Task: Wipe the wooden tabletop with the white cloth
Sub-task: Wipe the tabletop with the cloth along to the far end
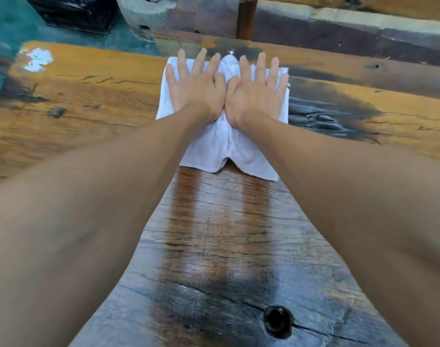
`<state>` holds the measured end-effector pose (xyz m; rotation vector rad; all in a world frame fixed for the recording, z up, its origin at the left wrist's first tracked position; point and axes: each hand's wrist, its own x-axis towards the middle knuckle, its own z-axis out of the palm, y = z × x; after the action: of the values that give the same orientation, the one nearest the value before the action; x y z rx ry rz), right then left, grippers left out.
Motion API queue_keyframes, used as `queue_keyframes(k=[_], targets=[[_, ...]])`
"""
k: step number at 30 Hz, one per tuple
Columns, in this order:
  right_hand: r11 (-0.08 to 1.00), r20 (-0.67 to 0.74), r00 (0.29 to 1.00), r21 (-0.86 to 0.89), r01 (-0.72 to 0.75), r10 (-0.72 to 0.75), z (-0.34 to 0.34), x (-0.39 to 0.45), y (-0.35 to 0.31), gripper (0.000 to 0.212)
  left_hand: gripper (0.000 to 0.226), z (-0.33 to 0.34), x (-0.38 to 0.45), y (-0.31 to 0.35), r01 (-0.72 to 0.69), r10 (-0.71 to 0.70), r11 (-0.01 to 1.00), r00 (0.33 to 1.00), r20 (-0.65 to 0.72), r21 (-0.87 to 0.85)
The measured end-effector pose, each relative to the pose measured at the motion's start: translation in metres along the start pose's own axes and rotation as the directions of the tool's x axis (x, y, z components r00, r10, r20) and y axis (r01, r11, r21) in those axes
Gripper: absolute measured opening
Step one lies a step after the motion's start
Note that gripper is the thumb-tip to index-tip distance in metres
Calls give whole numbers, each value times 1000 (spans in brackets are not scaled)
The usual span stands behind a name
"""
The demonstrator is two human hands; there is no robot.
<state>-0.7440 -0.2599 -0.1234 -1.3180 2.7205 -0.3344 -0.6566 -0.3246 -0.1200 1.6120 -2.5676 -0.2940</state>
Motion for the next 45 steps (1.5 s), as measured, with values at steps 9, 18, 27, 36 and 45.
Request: queue_keyframes(k=[9,18,27,36,45], targets=[[984,46,984,41,171,-173,0,-13,11,61,55,1,-29,-2,-20,21,998,1000,-1,63],[979,100,975,-30,200,-196,-11,-119,53,60,55,12,-141,10,-24,25,999,1000,-17,21],[977,146,967,-28,213,-207,-27,-303,112,59,57,23,-331,21,-39,40,999,999,31,-23],[995,207,974,-9,101,-97,-51,-518,190,68,66,28,-555,50,-36,39,999,994,101,-26],[988,220,964,-41,-146,151,-84,-713,234,67,61,27,-752,71,-49,56,997,993,108,-64]])
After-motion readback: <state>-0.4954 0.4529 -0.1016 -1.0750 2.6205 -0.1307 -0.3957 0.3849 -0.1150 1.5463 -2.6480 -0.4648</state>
